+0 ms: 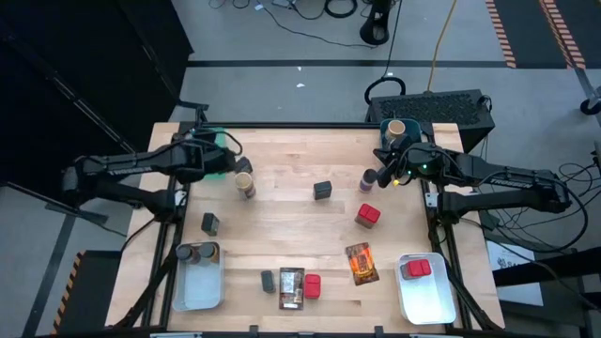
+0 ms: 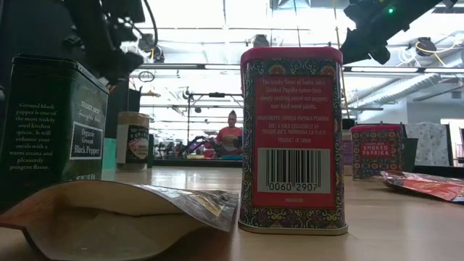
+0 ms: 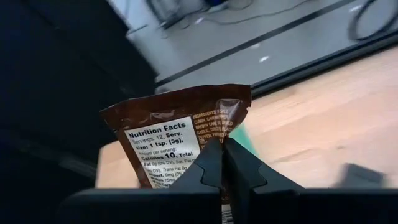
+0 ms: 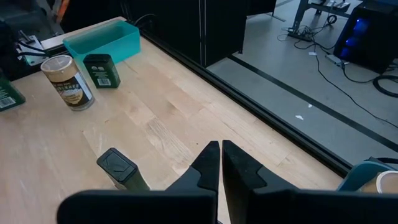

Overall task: Sort spices by type
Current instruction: Put the left brown seasoning pack into the light green bin

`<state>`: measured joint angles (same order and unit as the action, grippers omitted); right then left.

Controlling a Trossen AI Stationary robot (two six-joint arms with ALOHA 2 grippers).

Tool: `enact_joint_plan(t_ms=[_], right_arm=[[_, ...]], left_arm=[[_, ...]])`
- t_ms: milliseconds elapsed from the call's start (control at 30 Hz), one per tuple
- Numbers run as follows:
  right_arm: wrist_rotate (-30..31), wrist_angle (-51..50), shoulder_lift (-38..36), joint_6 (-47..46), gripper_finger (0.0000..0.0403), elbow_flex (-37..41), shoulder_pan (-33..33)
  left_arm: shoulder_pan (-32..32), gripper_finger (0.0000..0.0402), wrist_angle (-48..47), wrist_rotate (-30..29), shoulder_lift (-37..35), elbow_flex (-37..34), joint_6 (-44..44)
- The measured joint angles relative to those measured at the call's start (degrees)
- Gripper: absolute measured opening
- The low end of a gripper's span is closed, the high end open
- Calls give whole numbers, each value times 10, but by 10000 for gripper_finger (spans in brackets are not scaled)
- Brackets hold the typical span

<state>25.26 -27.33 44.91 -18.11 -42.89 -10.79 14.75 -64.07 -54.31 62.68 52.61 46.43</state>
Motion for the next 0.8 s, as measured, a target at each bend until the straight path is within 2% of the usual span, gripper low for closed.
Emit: enact_joint_plan(t_ms=[200,400,600,800], right_arm=[[0,0,0,0,0,0,0],[0,0,0,0,0,0,0],[0,-9,0,0,0,0,0],[0,-9,0,0,0,0,0]], left_arm=[[56,8,25,-1,0,-21,-50],[76,9,93,0,0,-43,-84],[101,10,101,-6,0,-44,-94],[115,10,102,43,0,-44,-94]])
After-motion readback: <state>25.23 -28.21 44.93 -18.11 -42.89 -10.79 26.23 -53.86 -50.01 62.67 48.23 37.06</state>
